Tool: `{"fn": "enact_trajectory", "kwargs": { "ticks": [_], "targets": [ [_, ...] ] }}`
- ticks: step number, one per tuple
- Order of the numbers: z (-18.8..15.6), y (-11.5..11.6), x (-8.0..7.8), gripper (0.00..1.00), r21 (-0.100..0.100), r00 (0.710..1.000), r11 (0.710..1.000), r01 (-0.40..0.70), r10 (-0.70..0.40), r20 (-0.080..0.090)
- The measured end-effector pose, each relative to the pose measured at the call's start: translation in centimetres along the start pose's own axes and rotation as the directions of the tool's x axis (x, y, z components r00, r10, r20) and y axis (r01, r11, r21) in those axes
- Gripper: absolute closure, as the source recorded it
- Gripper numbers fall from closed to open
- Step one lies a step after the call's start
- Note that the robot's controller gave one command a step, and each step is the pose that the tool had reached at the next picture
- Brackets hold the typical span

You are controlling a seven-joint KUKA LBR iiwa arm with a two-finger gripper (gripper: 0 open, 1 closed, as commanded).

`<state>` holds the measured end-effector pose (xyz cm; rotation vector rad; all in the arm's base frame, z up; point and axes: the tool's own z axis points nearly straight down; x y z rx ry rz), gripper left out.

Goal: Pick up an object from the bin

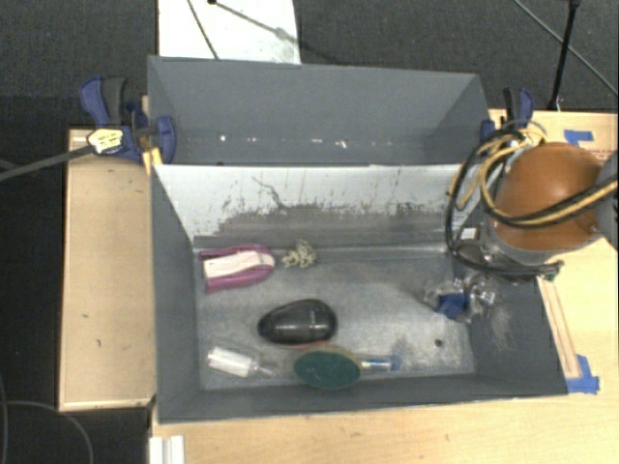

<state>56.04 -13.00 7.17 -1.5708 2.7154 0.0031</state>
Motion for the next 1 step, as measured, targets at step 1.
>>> {"fn": "enact_trajectory", "kwargs": {
  "ticks": [1],
  "targets": [
    [-14.90,2.21,-1.39,1.00,0.008,0.999,0.999,0.037,-0.037,-0.001]
  ]
}}
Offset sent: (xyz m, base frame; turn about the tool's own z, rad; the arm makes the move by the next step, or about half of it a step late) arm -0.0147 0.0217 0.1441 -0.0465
